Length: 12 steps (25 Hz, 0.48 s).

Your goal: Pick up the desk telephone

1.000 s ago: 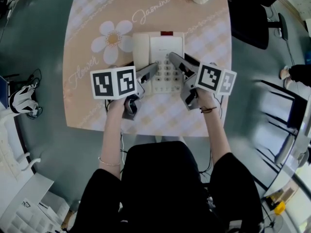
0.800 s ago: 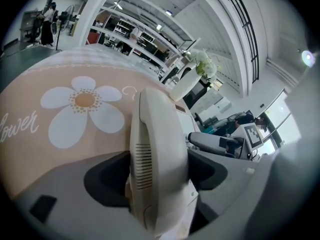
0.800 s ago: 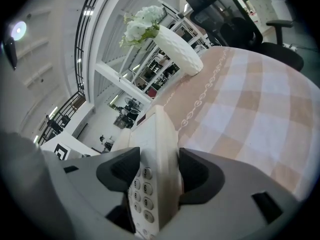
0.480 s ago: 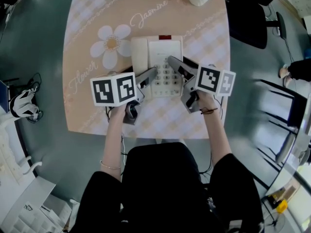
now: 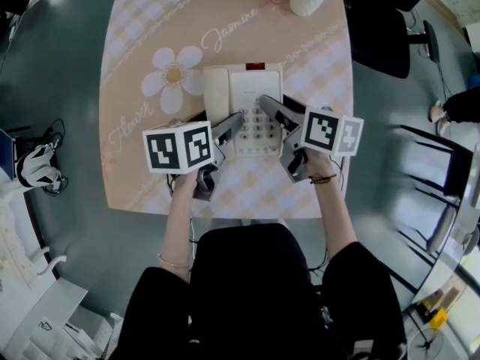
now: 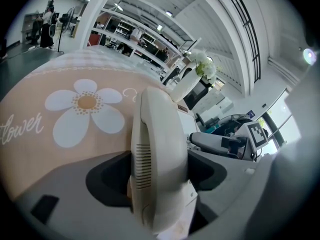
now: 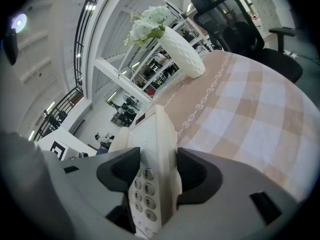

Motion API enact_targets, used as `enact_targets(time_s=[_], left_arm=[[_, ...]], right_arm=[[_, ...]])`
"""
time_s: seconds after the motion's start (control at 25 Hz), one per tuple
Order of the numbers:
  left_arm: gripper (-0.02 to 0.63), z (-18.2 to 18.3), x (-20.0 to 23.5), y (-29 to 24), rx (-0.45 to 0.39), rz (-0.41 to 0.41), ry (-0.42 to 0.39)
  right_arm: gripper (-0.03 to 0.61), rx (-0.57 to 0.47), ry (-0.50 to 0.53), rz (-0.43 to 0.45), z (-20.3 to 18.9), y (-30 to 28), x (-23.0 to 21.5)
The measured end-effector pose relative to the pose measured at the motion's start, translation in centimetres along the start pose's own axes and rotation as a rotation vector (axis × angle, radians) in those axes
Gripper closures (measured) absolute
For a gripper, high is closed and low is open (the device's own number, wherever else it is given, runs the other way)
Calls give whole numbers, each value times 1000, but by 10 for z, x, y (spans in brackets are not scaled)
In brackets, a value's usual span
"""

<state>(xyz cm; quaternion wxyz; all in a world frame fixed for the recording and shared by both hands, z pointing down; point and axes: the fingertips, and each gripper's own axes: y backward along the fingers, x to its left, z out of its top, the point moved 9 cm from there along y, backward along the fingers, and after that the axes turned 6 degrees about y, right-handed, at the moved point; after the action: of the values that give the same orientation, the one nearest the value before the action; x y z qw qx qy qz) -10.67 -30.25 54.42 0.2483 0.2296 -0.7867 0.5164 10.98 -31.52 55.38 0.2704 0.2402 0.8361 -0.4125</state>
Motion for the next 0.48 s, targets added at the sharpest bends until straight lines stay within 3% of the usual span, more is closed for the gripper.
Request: enact_targets(time_s=[0.48], left_arm=[[287,2,-27,32,-30,4,-19]], right_arm=[[357,-43,12,10,8,29,27]])
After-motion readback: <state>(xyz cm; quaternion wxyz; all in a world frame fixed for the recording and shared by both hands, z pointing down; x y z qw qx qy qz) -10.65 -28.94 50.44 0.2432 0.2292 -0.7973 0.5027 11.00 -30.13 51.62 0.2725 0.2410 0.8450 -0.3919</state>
